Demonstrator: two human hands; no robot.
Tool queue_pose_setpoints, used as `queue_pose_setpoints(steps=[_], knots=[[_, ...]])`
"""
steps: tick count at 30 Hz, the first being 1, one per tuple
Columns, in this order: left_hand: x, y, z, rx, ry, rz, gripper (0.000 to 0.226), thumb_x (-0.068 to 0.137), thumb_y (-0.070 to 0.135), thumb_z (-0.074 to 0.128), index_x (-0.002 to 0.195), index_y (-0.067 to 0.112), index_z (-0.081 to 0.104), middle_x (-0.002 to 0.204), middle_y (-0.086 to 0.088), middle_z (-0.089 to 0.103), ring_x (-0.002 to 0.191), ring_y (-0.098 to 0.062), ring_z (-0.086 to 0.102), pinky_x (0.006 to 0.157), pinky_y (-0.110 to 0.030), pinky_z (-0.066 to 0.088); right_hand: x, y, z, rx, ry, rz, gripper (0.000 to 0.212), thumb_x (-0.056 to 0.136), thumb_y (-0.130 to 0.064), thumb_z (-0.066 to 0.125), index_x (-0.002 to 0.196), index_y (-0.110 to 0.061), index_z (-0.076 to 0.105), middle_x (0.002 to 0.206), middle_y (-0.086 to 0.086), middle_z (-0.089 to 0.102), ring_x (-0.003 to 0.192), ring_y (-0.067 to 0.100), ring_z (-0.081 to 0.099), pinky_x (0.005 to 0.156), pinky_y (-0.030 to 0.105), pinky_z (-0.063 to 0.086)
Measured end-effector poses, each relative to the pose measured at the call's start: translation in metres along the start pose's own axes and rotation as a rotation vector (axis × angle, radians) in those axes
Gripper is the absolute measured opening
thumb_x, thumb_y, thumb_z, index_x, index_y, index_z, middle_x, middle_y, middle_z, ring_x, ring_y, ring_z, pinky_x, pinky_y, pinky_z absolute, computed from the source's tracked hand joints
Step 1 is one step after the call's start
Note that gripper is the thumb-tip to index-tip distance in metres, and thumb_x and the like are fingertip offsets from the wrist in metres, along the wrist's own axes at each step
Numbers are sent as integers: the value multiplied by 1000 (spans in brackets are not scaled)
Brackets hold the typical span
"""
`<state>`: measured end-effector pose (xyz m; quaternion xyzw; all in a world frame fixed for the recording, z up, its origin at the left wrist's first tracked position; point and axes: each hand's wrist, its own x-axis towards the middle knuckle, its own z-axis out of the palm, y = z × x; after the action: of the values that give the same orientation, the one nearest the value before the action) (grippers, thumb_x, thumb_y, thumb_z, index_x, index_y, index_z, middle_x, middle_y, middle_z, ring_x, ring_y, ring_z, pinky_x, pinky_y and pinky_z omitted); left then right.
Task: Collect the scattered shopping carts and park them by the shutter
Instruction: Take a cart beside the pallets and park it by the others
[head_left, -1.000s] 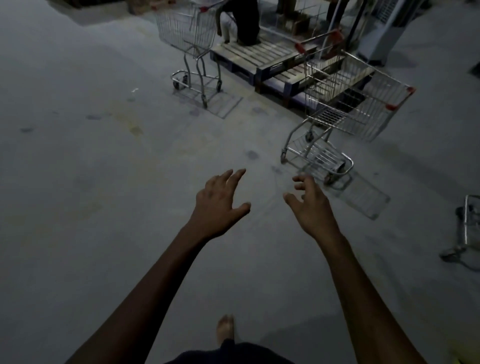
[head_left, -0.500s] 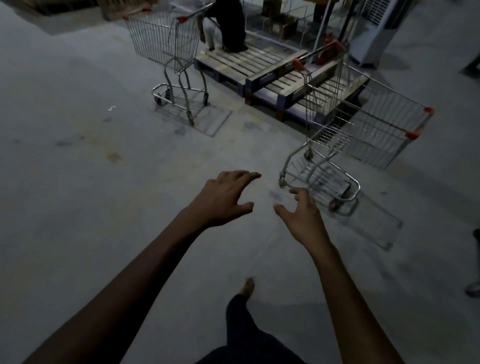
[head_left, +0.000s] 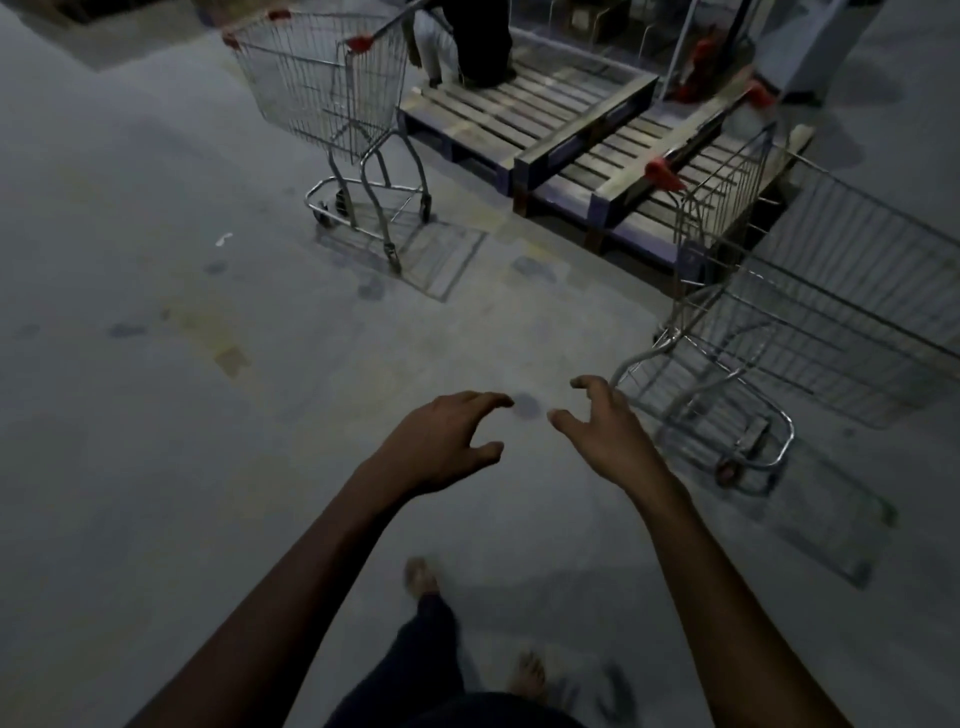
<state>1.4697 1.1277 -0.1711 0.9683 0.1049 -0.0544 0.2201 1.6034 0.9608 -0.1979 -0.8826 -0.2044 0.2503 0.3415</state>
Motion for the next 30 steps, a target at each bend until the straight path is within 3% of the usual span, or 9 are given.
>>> queue_pose_setpoints(steps=[3, 7, 12, 16, 21, 26, 30], knots=[[65, -37, -13, 7, -40, 44, 53, 91, 39, 57, 140, 29, 42, 140, 0, 50, 123, -21, 49, 95, -35, 44, 55, -15, -2, -40, 5, 53, 59, 87, -48, 60, 137, -25, 37, 142, 13, 38, 126, 30, 44, 103, 38, 37], [165, -71, -53, -12, -33, 151, 51, 91, 39, 58, 139, 28, 44, 138, -2, 52, 121, -23, 50, 95, -38, 45, 125, -39, -20, -3, 89, 132, 67, 79, -54, 62, 135, -27, 37, 135, 14, 44, 117, 32, 51, 100, 39, 42], [274, -97, -108, -10, -14, 263, 54, 90, 40, 58, 140, 28, 43, 132, -4, 55, 117, -24, 53, 92, -38, 47, 210, -77, -52, 2, 186, 173, 66, 88, -43, 62, 142, -20, 34, 146, 13, 38, 128, 28, 44, 102, 34, 38], [348, -108, -129, 52, -34, 364, 56, 90, 40, 58, 141, 27, 41, 129, -6, 56, 114, -24, 54, 87, -39, 48, 273, -87, -67, 90, 317, 202, 66, 87, -44, 63, 141, -20, 34, 144, 11, 43, 125, 28, 47, 103, 40, 41], [454, -114, -145, 124, -49, 492, 60, 89, 41, 58, 144, 27, 37, 131, -7, 56, 116, -25, 53, 88, -41, 49, 364, -88, -93, 149, 363, 284, 75, 86, -49, 61, 147, -22, 26, 149, 10, 37, 130, 29, 44, 105, 43, 40], [564, -109, -165, 217, -34, 549, 67, 89, 41, 58, 148, 28, 29, 132, -8, 54, 117, -27, 51, 87, -40, 49, 471, -83, -136, 244, 488, 315, 83, 68, -64, 59, 139, -29, 32, 136, 12, 47, 111, 36, 57, 90, 52, 51], [641, -96, -182, 247, -113, 598, 70, 89, 41, 59, 149, 28, 26, 133, -10, 53, 118, -29, 49, 88, -42, 48, 546, -76, -174, 247, 593, 389, 74, 81, -48, 62, 143, -21, 31, 142, 17, 42, 124, 38, 46, 102, 51, 41]])
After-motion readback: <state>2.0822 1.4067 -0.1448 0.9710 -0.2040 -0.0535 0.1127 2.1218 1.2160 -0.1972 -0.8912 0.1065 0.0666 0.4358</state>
